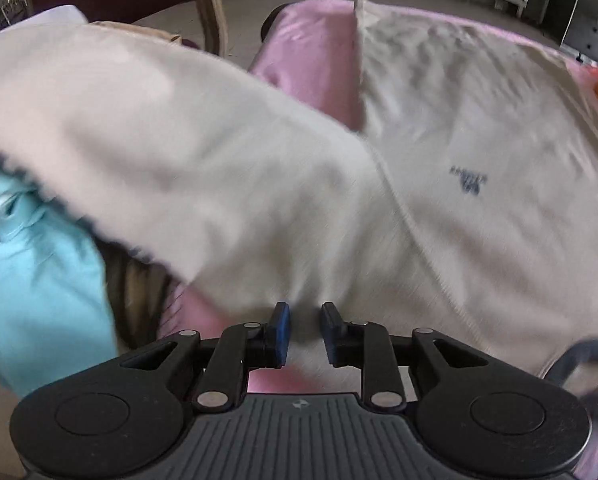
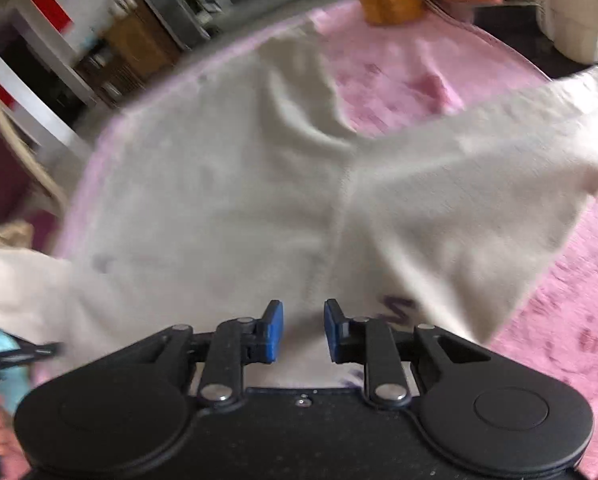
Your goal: Fold clothes
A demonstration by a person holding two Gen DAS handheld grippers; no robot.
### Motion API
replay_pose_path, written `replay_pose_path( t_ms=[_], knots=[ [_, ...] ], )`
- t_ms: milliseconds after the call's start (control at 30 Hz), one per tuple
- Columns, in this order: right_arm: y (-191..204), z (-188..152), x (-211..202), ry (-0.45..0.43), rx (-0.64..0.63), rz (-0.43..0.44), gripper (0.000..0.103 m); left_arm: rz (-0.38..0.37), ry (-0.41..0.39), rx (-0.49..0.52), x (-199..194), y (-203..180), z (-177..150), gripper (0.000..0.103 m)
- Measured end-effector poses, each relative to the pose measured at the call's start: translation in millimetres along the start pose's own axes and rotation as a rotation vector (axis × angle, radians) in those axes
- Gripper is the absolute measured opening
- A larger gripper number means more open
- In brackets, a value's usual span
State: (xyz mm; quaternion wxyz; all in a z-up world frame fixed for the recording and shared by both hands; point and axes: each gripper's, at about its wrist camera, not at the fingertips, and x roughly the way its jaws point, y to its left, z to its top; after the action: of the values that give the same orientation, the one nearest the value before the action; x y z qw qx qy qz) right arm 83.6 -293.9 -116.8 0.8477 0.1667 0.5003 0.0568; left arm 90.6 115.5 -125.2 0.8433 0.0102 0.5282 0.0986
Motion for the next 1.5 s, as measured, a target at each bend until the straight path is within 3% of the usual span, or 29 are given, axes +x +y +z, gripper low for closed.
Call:
replay_pose_path(
  t_ms=[233, 400, 500, 567, 700, 867, 967, 1100, 1300, 1400, 1500],
  knots=[
    [-14, -29, -34, 0.056, -0.017, -0.169, 0.017, 0.126, 0.020, 0.100, -25, -6, -40, 0.021],
    [-33, -29, -53, -0.046, 0.107, -0.044, 0.022, 0.009, -0.180, 0.029, -66, -2, -47, 0.027],
    [-44, -28, -64, -0.112, 0.186, 0.041, 0.021, -0.039, -0.218, 0.016, -68, -10, -40, 0.027],
    [-39, -27, -60, -0.105, 0.189, 0.100, 0.021, -0.087, -0.197, 0.032, -59, -29, -34, 0.027],
    [-22, -28, -56, -0.054, 0.131, 0.127, 0.021, -0.160, -0.142, 0.121, -43, -67, -36, 0.028],
    [-1, -28, -54, 0.009, 0.057, 0.149, 0.023, -0.169, -0.094, 0.285, -36, -89, -57, 0.027],
    [12, -28, -52, 0.047, 0.012, 0.162, 0.022, -0.182, -0.047, 0.292, -37, -82, -55, 0.026],
    [29, -29, -50, 0.098, -0.047, 0.179, 0.022, -0.234, -0.107, 0.194, -53, -57, -36, 0.021],
    [43, 30, -97, -0.077, -0.013, 0.282, 0.023, -0.303, -0.278, 0.074, -86, -30, 24, 0.021],
    [54, 63, -106, -0.166, -0.022, 0.283, 0.033, -0.287, -0.304, 0.074, -78, -36, 57, 0.021],
    [54, 96, -86, -0.224, -0.036, 0.218, 0.039, -0.255, -0.305, 0.104, -46, -51, 90, 0.021]
  ],
)
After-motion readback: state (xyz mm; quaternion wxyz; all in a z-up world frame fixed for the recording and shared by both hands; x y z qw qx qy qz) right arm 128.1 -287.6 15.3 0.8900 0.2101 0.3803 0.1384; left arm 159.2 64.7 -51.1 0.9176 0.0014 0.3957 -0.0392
